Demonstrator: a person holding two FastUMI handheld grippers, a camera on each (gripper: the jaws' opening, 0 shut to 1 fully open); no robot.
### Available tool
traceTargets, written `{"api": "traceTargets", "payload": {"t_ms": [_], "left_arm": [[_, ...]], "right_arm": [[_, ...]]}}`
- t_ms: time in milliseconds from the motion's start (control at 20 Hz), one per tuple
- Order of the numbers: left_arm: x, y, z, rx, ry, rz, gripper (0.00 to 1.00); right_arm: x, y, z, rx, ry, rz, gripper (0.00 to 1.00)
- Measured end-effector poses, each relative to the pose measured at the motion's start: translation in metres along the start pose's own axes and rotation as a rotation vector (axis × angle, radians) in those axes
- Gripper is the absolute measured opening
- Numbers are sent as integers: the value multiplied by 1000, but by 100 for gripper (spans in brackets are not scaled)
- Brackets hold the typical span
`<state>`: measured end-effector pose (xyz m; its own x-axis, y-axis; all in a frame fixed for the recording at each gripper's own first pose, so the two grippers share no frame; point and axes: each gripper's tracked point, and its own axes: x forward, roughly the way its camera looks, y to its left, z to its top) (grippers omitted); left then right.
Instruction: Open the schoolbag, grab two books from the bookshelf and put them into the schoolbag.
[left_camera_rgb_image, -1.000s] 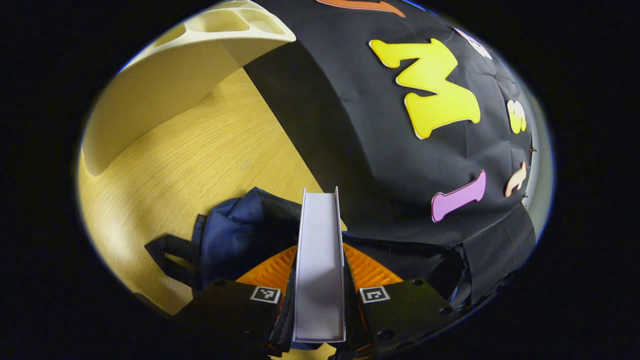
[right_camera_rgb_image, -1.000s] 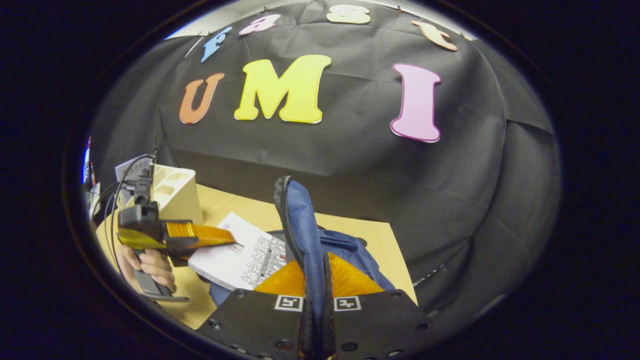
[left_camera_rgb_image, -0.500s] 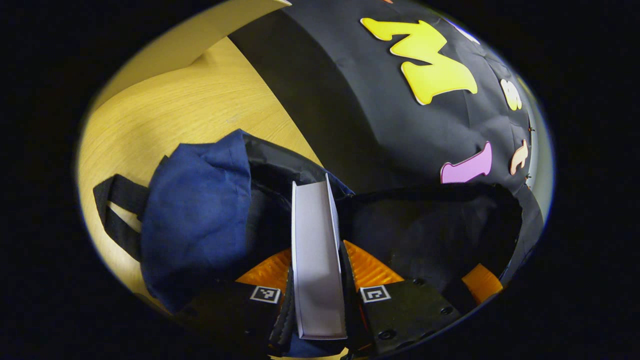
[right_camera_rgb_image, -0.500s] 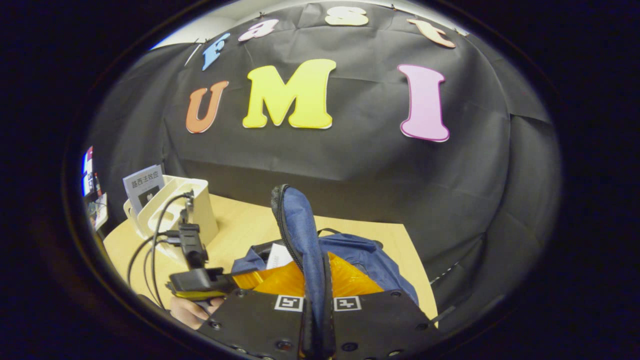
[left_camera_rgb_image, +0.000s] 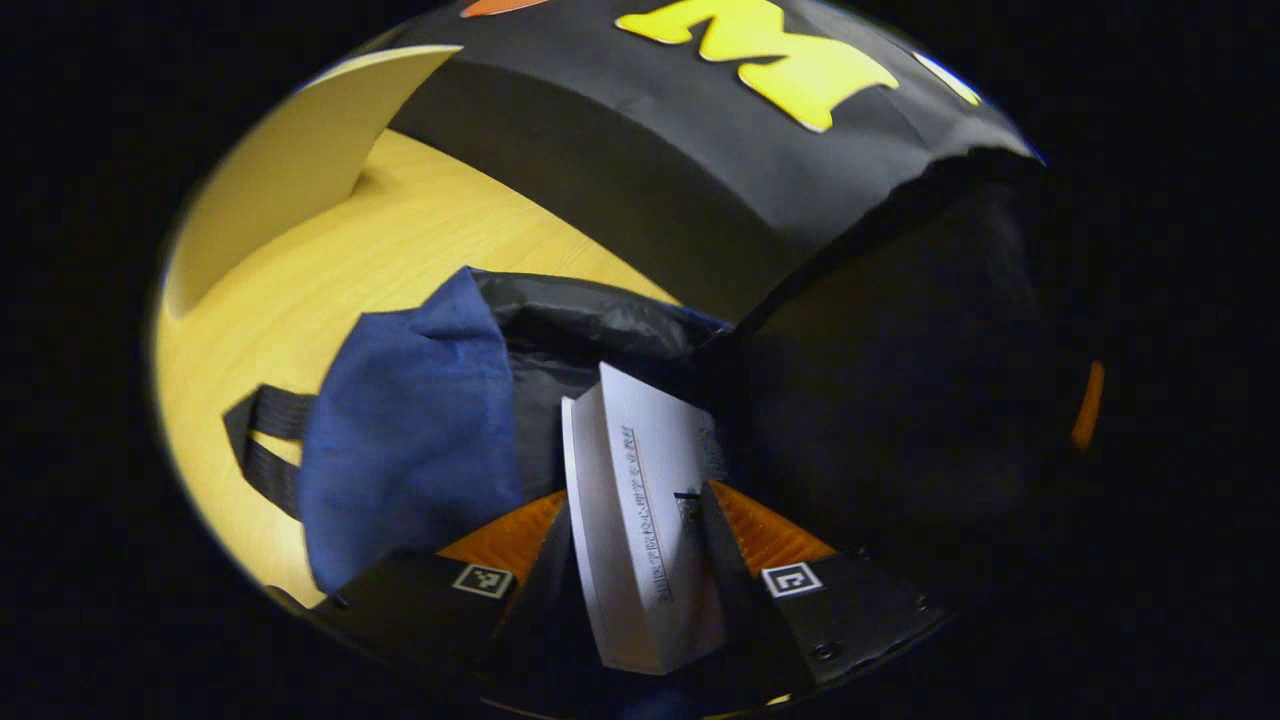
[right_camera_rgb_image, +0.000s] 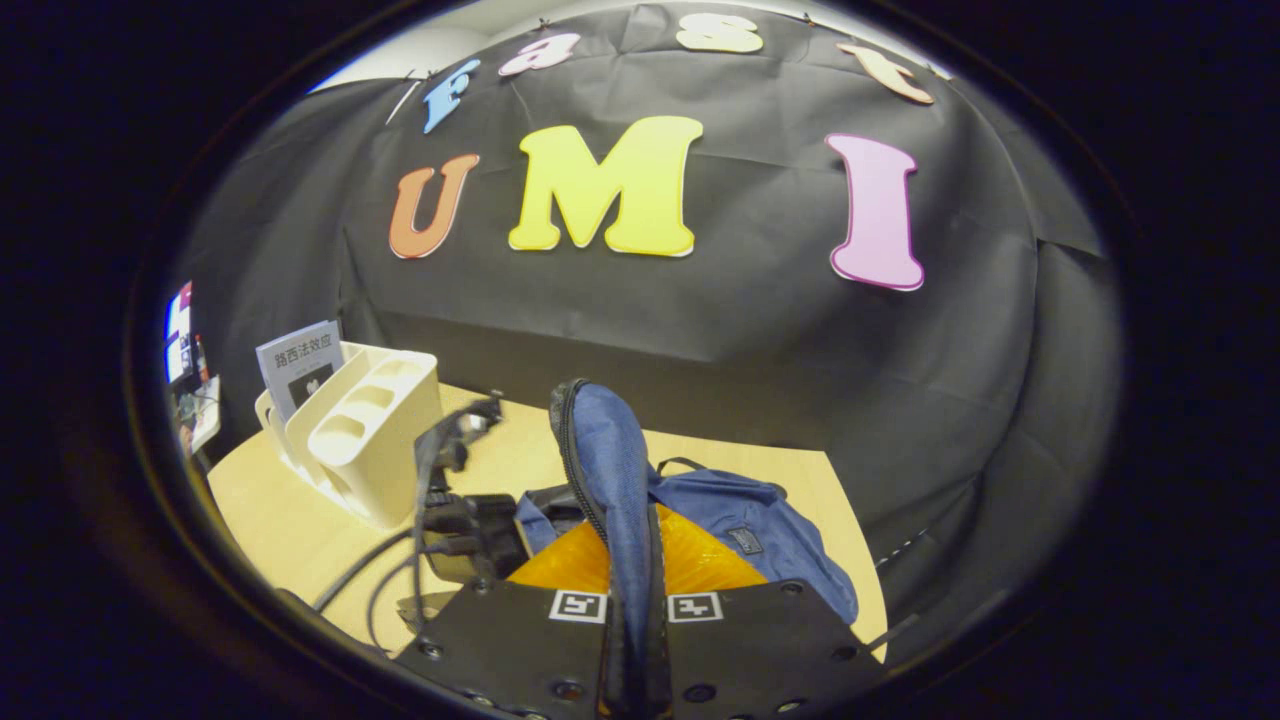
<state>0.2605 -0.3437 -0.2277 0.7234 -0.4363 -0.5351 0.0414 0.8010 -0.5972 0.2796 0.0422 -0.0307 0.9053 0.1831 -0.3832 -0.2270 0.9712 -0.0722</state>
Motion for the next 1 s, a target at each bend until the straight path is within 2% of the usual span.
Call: {"api": "traceTargets", "payload": {"t_ms": [100, 200, 250, 400, 500, 650, 800, 1000], "left_arm": [[-6, 1, 8, 116, -2, 40, 82], [-22, 18, 21, 238, -36, 105, 83], [-26, 18, 27, 261, -52, 93, 85], [-50, 26, 46, 252, -87, 72, 86], [-71, 45, 66, 280, -121, 101, 86], [-98, 68, 88, 317, -141, 140, 85], [-134, 75, 118, 405, -189, 158, 85], [-183, 70, 145, 457, -252, 116, 90]], "right_arm": [[1, -6, -3, 10, 7, -16, 7], [1, -15, -7, 25, 17, -41, 7], [2, -18, -9, 35, 22, -48, 7], [2, -25, -14, 59, 34, -63, 7], [2, -26, -17, 71, 41, -67, 5], [3, -21, -20, 90, 50, -65, 7], [5, -18, -20, 113, 53, -69, 7], [3, -15, -25, 142, 61, -72, 5]]}}
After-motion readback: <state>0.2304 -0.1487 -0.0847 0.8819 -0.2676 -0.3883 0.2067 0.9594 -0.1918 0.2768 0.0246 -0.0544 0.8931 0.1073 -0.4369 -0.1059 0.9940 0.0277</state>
